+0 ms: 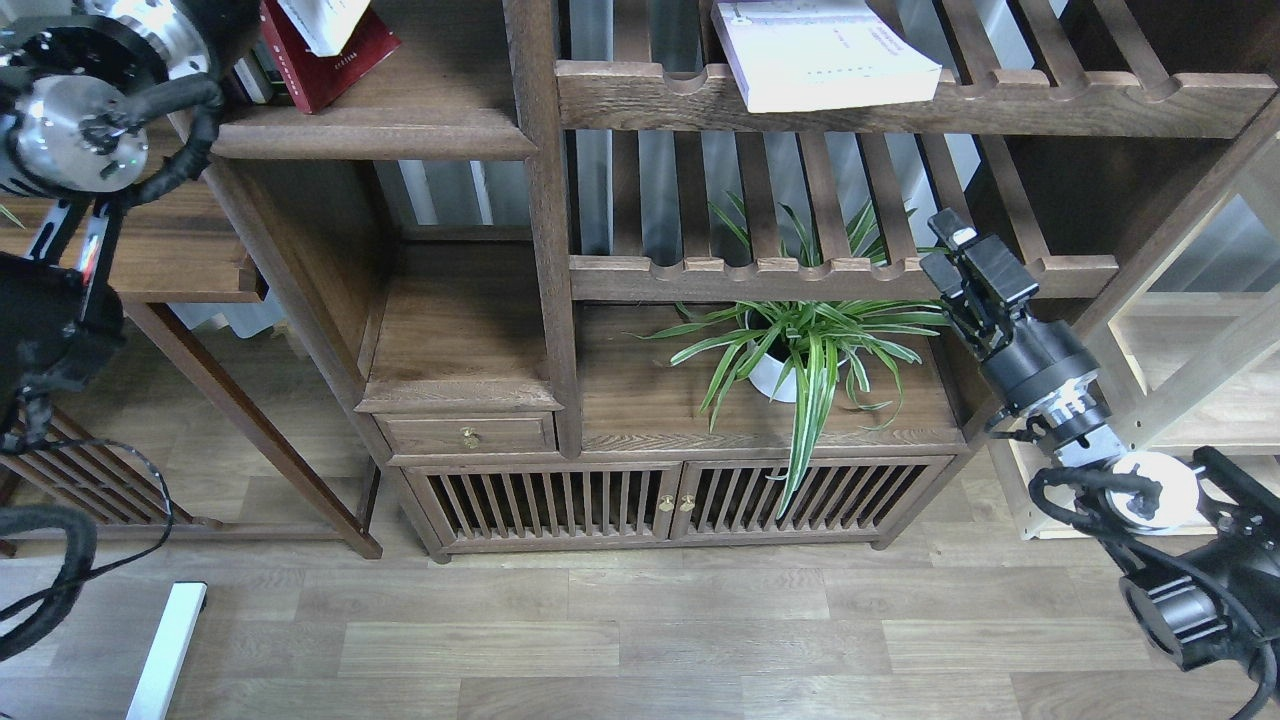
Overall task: Organize books on shelf
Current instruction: 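Push the white book upright into the upper shelf with the left gripper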
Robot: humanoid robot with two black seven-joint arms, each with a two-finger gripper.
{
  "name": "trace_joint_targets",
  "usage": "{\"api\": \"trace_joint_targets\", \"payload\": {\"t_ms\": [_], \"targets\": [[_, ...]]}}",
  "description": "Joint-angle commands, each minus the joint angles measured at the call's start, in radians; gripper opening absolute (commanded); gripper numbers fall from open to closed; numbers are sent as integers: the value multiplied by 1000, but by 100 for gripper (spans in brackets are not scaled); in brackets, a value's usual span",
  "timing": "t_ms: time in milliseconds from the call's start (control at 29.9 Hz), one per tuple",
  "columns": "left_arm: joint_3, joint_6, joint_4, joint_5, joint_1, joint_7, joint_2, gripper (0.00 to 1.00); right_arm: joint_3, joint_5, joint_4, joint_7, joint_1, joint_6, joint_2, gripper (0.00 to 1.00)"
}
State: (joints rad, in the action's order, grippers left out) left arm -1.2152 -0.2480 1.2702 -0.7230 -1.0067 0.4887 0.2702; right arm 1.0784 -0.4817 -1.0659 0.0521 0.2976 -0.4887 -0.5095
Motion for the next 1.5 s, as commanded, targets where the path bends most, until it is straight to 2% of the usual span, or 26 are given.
{"api": "trace_joint_targets", "payload": {"t_ms": [0, 334, 568, 802, 970, 1471], "targets": [[14, -13, -37, 4, -18, 0, -11, 2, 12, 0, 0, 0, -2, 0, -1, 84], [26, 1, -198, 10, -85, 0, -66, 3, 15, 0, -2, 0, -9, 0, -12, 84], [45, 13, -250, 16, -101, 0, -68, 4, 34, 0, -2, 2, -24, 0, -15, 84], [54, 111, -319, 14, -124, 0, -54, 4, 34, 0, -2, 0, -44, 0, -14, 84], [72, 203, -434, 14, -190, 0, -51, 3, 34, 0, -3, 0, -46, 0, -14, 84], [144, 208, -511, 57, -217, 0, -54, 3, 57, -1, -3, 0, -60, 0, -15, 84]]}}
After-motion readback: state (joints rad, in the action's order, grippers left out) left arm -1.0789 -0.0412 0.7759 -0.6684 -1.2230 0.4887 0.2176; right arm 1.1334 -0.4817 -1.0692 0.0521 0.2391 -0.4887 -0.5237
